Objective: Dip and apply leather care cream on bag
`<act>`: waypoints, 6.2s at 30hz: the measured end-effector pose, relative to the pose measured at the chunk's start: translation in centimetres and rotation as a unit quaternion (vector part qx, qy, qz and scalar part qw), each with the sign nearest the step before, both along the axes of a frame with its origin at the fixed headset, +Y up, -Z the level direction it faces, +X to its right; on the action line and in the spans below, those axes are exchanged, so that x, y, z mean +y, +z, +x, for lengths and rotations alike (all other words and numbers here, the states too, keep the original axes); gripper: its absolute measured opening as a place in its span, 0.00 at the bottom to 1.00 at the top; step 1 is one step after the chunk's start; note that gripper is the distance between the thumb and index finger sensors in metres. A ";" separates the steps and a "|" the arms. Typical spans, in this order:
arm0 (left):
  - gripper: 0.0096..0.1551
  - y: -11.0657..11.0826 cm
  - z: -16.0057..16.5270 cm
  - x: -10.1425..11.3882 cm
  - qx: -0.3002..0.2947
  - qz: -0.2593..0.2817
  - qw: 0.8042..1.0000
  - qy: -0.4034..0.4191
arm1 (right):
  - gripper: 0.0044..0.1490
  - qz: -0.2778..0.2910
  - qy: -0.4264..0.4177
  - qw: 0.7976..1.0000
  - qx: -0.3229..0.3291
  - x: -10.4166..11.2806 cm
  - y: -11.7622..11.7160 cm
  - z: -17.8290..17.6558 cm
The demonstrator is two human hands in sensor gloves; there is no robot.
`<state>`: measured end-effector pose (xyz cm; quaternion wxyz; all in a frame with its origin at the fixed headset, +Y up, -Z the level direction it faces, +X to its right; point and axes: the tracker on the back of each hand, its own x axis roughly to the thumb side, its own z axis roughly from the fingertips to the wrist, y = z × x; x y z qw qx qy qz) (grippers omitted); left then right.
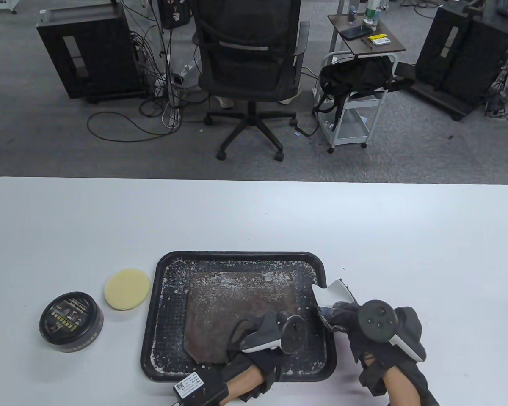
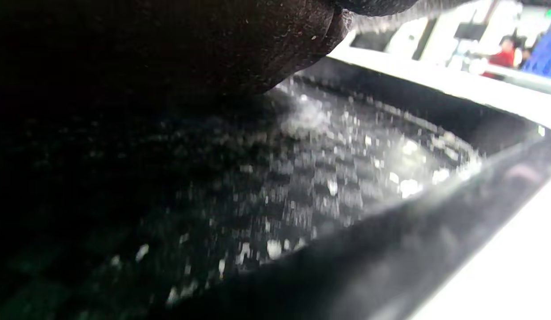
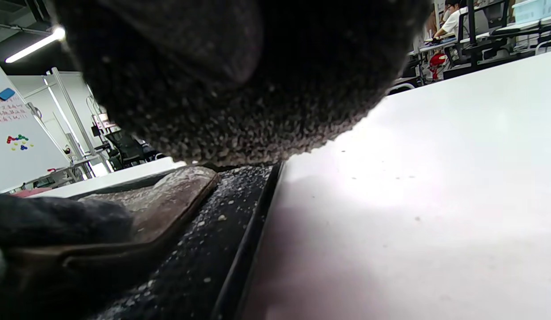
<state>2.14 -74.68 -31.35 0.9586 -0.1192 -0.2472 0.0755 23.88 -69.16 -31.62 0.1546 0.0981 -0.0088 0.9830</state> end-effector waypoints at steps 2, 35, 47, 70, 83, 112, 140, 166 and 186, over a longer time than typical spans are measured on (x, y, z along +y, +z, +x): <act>0.40 -0.1 -0.6 0.6 0.013 0.001 0.999 0.033 | 0.28 0.008 -0.003 1.000 -0.007 0.2 0.1 0.3; 0.39 -0.3 -8.8 6.0 0.116 0.087 0.720 0.678 | 0.28 0.089 -0.025 0.995 -0.041 1.5 1.1 1.8; 0.42 1.7 -11.6 7.6 0.106 0.170 0.885 0.420 | 0.28 0.083 -0.009 0.996 -0.033 1.4 1.1 1.2; 0.39 3.1 -17.6 1.3 0.179 0.040 0.982 0.048 | 0.28 0.065 -0.002 0.998 -0.024 0.9 1.1 0.6; 0.36 2.9 -19.6 -0.7 0.225 -0.035 0.974 0.005 | 0.28 0.053 0.005 0.999 -0.014 0.6 1.0 0.0; 0.45 1.5 -22.7 -2.7 0.104 -0.069 0.992 0.021 | 0.29 0.130 0.028 0.990 0.048 0.2 0.2 -9.1; 0.39 0.5 -23.4 -5.3 0.070 -0.159 0.985 0.015 | 0.32 0.015 0.091 0.986 0.141 -5.8 -6.1 -32.8; 0.38 0.5 -23.8 -5.2 0.070 -0.169 0.982 0.038 | 0.33 -0.033 0.184 0.982 0.034 -5.9 -7.3 -27.3; 0.38 0.8 -23.9 -5.4 0.072 -0.166 0.982 0.046 | 0.34 -0.051 0.208 0.974 -0.071 -4.6 -7.8 -20.6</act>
